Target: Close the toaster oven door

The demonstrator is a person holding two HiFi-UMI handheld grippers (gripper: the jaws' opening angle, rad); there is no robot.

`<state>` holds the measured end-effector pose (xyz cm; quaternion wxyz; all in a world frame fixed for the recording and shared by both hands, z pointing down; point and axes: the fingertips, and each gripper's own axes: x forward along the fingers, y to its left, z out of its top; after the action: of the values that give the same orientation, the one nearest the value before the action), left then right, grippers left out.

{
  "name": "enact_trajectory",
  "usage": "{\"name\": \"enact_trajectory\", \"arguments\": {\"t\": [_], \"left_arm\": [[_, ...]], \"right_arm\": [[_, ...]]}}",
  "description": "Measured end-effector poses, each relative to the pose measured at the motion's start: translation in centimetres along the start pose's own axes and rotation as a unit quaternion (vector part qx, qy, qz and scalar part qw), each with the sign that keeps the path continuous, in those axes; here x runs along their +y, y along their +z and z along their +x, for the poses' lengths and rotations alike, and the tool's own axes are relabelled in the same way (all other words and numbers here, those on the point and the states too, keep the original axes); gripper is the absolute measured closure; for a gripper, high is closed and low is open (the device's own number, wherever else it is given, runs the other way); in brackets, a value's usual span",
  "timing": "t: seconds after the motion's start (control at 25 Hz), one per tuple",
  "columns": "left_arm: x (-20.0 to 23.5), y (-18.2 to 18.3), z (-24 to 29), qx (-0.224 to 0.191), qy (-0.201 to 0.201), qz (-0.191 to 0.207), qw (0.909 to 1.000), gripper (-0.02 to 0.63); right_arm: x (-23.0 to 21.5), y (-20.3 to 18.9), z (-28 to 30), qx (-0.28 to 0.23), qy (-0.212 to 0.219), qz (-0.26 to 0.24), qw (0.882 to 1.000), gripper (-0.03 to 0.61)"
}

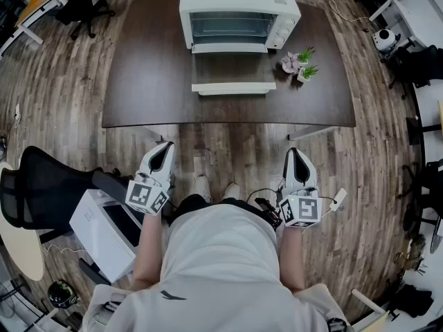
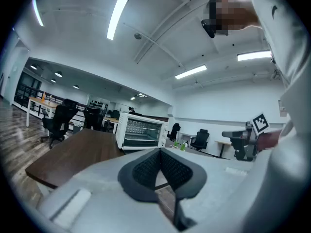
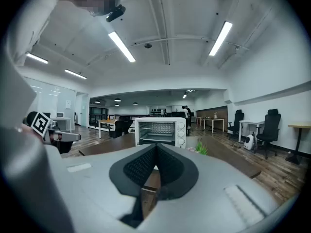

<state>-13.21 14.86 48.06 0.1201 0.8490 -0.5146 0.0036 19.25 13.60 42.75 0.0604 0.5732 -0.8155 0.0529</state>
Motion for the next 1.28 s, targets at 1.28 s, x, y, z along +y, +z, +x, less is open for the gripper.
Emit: {"name": "enact_trajectory", "arguments": {"t": [1.28], "left_arm": [[5.1, 1.4, 2.0, 0.006, -0.011, -0.003, 0.9999, 0.611]], "right_arm": [[2.5, -0.2, 3.9, 0.025, -0.024, 0.018, 0.999, 0.577]]}}
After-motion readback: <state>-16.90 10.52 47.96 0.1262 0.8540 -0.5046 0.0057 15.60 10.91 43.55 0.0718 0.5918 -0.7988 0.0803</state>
